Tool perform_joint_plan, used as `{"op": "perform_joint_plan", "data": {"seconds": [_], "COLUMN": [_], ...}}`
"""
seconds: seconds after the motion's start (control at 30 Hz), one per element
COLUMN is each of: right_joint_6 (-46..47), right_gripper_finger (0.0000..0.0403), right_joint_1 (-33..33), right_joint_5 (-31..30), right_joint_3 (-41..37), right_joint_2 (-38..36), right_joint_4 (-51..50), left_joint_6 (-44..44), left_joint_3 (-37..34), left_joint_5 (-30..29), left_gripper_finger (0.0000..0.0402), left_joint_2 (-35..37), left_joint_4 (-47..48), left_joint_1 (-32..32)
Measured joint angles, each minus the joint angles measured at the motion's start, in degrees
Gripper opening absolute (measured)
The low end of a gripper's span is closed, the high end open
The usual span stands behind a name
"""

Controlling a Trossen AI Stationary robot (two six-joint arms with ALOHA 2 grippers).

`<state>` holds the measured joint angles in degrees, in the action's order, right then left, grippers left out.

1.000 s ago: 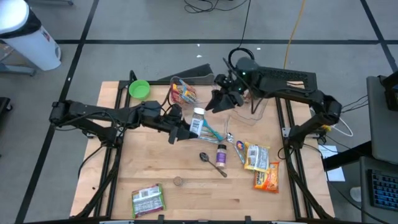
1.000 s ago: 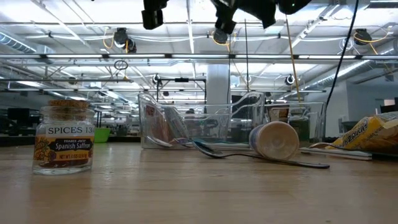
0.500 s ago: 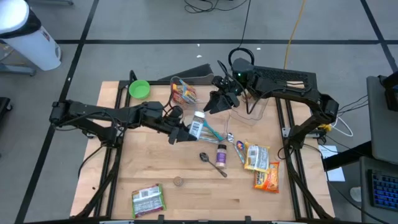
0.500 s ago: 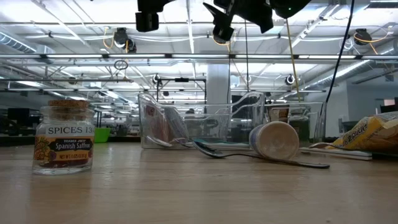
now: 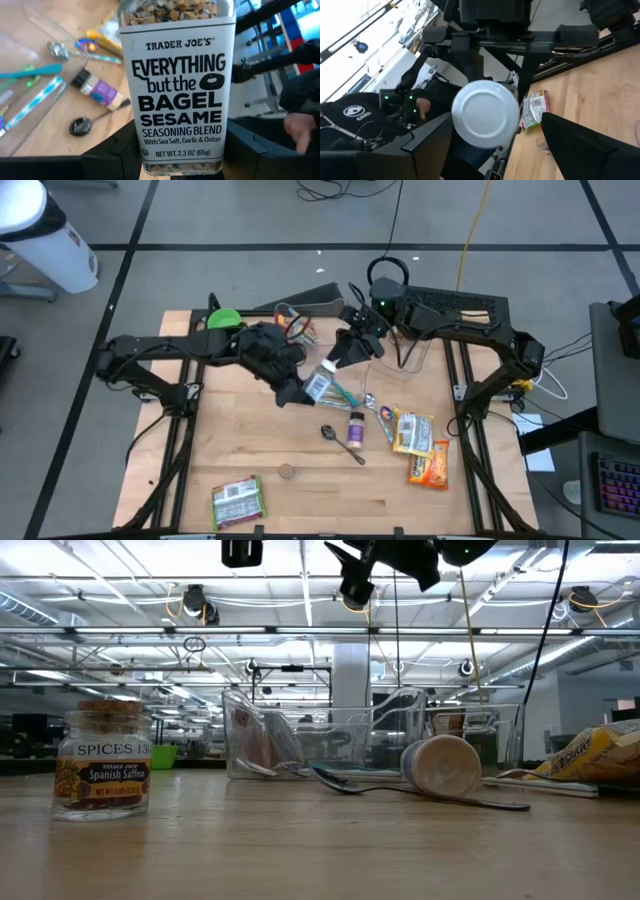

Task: Pick & Place Food Item
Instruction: Put the white seasoning bottle into the top right transparent bin

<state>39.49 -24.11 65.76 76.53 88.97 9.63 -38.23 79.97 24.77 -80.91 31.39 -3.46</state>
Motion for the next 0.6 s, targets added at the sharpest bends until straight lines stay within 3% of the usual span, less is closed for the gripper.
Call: {"op": "perform_joint_plan", "data": {"seconds": [0.2,0.6], "right_joint_6": [-1.36,-1.65], "right_gripper_finger": [0.0298,0.0293], "right_joint_1": [1.73,3.31], "right_joint_5": [0.03,-1.35], "right_joint_3": [0.0,-0.04], "right_joint_2": [0.0,0.02], "right_joint_4": [-0.03,-0.02], "left_joint_6": [0.91,-0.86], "left_joint_3": [3.89,4.03], "left_joint_5": [3.63,6.23], "left_gripper_finger": [0.0205,0.0205], "left_joint_2": [-3.05,-3.08], "left_joint_4": [4.49,6.43], "left_joint_1": [-1.88,-2.8]}}
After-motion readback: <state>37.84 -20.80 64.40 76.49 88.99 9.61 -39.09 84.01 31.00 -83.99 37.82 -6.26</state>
